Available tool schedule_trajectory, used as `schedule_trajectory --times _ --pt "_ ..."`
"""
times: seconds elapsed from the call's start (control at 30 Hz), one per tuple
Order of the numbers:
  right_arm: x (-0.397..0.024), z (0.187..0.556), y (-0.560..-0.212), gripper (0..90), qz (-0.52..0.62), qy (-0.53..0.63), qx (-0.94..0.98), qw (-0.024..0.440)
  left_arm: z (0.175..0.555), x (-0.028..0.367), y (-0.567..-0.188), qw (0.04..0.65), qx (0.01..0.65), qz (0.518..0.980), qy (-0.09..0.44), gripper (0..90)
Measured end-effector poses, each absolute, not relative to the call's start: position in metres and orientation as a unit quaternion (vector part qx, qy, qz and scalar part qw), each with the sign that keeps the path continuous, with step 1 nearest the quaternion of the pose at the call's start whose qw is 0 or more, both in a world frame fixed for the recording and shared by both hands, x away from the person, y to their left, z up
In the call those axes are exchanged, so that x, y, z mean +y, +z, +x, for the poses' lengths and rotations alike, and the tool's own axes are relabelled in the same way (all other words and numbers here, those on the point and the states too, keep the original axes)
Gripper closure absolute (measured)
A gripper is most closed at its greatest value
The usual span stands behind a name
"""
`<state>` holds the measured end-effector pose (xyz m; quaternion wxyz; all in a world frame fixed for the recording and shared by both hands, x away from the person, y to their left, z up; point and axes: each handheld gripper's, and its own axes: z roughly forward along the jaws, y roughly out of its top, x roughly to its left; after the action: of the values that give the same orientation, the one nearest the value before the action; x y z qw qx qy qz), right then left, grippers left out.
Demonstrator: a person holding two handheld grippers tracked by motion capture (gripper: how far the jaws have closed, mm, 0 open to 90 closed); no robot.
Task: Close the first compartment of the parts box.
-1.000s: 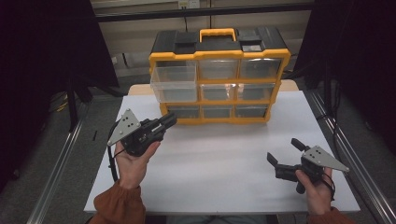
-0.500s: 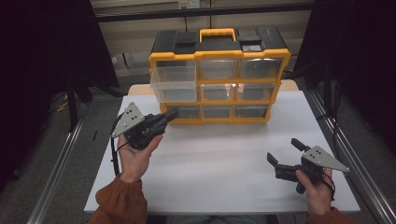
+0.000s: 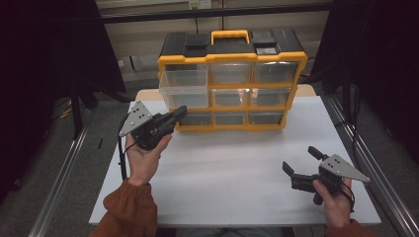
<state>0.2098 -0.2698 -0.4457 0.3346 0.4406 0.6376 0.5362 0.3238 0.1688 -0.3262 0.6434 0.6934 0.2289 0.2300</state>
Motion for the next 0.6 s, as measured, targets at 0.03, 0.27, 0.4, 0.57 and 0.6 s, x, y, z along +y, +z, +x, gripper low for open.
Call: schedule_trajectory --times 0.03,0.27,0.4,0.57,0.6 --pt "-0.27 0.21 -0.446 0.0 0.441 0.536 0.637 0.335 0.325 0.168 -0.327 0.644 0.233 0.692 0.23 90.0" --pt "-0.27 0.21 -0.446 0.0 0.441 0.537 0.637 0.335 0.332 0.168 -0.328 0.642 0.241 0.689 0.234 90.0" --pt "-0.27 0.209 -0.446 0.0 0.442 0.536 0.637 0.334 0.335 0.168 -0.329 0.634 0.24 0.694 0.242 90.0" --pt "-0.27 0.21 -0.446 0.0 0.442 0.536 0.637 0.334 0.338 0.167 -0.329 0.637 0.245 0.69 0.242 90.0" --pt "-0.27 0.21 -0.446 0.0 0.442 0.536 0.637 0.334 0.339 0.167 -0.329 0.637 0.243 0.69 0.242 90.0"
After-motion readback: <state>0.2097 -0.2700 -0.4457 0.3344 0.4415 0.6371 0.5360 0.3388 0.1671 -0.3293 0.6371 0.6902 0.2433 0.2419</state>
